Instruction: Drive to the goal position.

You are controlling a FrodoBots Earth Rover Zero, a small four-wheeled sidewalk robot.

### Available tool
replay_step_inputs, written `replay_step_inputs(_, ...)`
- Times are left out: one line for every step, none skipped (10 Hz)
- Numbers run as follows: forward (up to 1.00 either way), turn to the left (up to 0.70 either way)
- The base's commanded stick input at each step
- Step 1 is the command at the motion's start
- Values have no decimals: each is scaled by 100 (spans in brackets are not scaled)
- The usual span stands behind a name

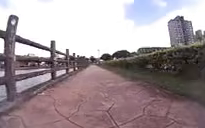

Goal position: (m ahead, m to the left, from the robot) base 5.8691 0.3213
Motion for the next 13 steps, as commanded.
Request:
replay_step_inputs(70,11)
replay_step_inputs(70,11)
replay_step_inputs(70,11)
replay_step_inputs(70,11)
replay_step_inputs(70,11)
replay_step_inputs(70,11)
replay_step_inputs(70,11)
replay_step_inputs(70,11)
replay_step_inputs(70,11)
replay_step_inputs(70,11)
replay_step_inputs(70,11)
replay_step_inputs(70,11)
replay_step_inputs(70,11)
